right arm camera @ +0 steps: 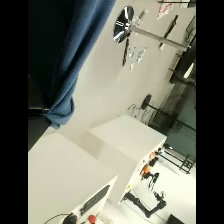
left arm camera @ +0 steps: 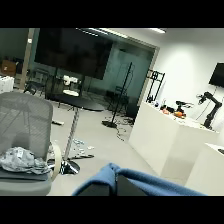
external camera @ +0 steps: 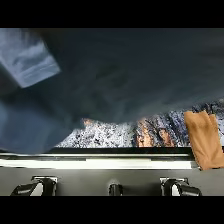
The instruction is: Fold the shirts.
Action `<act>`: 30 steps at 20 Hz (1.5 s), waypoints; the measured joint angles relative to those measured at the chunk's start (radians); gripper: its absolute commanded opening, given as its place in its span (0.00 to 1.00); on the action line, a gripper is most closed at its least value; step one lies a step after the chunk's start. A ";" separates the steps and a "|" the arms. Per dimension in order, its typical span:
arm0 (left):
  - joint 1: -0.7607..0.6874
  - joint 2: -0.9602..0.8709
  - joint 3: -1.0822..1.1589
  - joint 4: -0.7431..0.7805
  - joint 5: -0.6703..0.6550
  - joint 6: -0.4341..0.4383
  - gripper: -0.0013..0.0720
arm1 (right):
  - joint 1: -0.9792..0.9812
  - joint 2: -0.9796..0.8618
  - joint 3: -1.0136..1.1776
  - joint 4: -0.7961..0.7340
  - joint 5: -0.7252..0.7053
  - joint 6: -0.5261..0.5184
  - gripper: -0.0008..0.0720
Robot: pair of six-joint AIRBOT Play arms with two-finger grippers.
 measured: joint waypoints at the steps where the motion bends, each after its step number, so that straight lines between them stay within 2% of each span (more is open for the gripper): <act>1: 0.001 -0.005 0.002 0.001 -0.015 0.000 0.06 | 0.000 -0.007 0.002 -0.003 0.009 0.008 0.07; 5: 0.002 -0.089 0.005 0.029 -0.145 0.005 0.06 | 0.000 -0.122 0.006 -0.005 0.092 -0.004 0.07; 8: 0.001 -0.230 -0.050 0.048 -0.301 0.056 0.06 | 0.002 -0.319 0.005 0.001 0.193 -0.083 0.07; 10: 0.000 -0.334 -0.145 0.064 -0.333 0.092 0.06 | 0.005 -0.495 0.004 0.008 0.274 -0.113 0.07; 12: -0.008 -0.444 -0.263 0.076 -0.317 0.113 0.07 | 0.023 -0.675 0.004 0.010 0.311 -0.130 0.07; 14: -0.026 -0.563 -0.359 0.081 -0.238 0.132 0.07 | 0.052 -0.845 0.003 0.011 0.278 -0.133 0.07; 18: -0.066 -0.782 -0.406 0.066 -0.036 0.156 0.07 | 0.100 -1.092 0.003 0.014 0.043 -0.051 0.07; 22: -0.085 -0.920 -0.367 0.010 0.128 0.166 0.07 | 0.097 -1.176 0.005 0.021 -0.180 0.072 0.07; 24: -0.086 -0.938 -0.342 -0.010 0.159 0.183 0.07 | 0.084 -1.175 0.006 0.021 -0.193 0.084 0.07; 27: -0.083 -0.929 -0.317 -0.016 0.080 0.217 0.07 | 0.065 -1.140 0.006 0.014 -0.071 0.037 0.07; 30: -0.086 -0.927 -0.329 0.040 -0.126 0.226 0.07 | 0.056 -1.123 -0.018 0.008 0.153 -0.008 0.07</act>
